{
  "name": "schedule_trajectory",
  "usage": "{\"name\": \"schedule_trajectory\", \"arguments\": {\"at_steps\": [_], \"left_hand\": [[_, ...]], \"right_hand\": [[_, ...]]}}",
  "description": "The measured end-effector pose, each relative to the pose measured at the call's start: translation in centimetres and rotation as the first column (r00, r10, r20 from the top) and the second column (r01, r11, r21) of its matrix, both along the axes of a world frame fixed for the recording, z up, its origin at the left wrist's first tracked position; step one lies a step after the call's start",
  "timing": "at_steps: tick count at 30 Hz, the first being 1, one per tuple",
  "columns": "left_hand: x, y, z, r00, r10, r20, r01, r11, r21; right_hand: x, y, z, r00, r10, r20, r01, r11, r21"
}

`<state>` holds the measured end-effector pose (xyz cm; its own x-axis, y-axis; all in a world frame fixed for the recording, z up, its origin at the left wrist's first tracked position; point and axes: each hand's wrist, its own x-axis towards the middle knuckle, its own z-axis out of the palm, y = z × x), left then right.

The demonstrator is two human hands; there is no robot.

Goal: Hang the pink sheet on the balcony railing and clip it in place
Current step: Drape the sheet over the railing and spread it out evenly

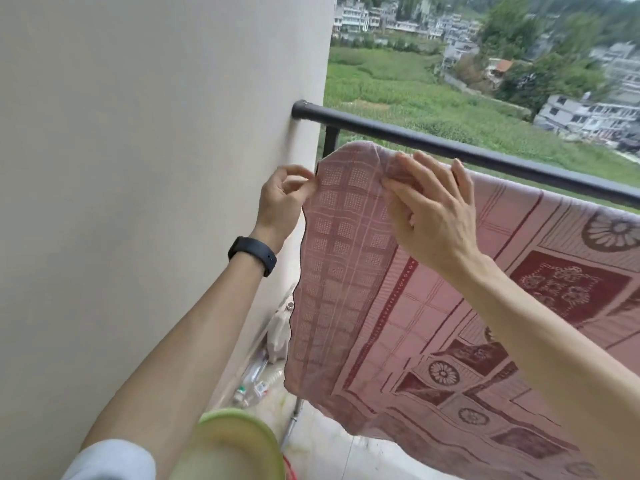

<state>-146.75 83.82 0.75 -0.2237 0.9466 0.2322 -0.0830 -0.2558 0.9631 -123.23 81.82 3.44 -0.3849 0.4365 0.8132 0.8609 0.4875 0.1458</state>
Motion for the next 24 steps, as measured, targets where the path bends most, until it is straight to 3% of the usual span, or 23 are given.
{"name": "schedule_trajectory", "arguments": {"at_steps": [3,7,10,12,18,21,24], "left_hand": [[0.1,0.1,0.8,0.996,-0.084,0.011,0.085,0.992,-0.093],[1.5,1.1,2.6,0.997,-0.068,-0.046,0.063,0.994,-0.092],[1.6,2.4,4.1,0.97,-0.208,-0.129,0.183,0.966,-0.182],[1.5,2.8,4.3,0.964,-0.258,-0.066,0.244,0.954,-0.173],[0.2,1.8,3.4,0.995,-0.1,-0.011,0.1,0.995,-0.022],[-0.3,1.3,3.1,0.999,-0.041,-0.011,0.042,0.997,0.071],[-0.6,1.9,3.8,1.0,-0.024,0.004,0.023,0.998,0.059]], "right_hand": [[-1.1,0.0,3.2,0.98,-0.147,-0.134,0.127,0.981,-0.15],[-3.4,2.1,4.2,0.949,-0.312,0.042,0.307,0.888,-0.343],[-3.8,2.8,2.6,0.948,-0.32,0.006,0.311,0.918,-0.246],[-3.6,2.9,1.7,0.966,-0.248,-0.073,0.234,0.958,-0.165],[-2.5,3.0,0.4,0.989,-0.03,-0.145,0.024,0.999,-0.039],[-1.9,2.3,-0.5,0.996,-0.02,-0.092,0.017,0.999,-0.036],[-1.8,1.5,0.3,0.997,-0.034,-0.068,0.031,0.998,-0.048]]}}
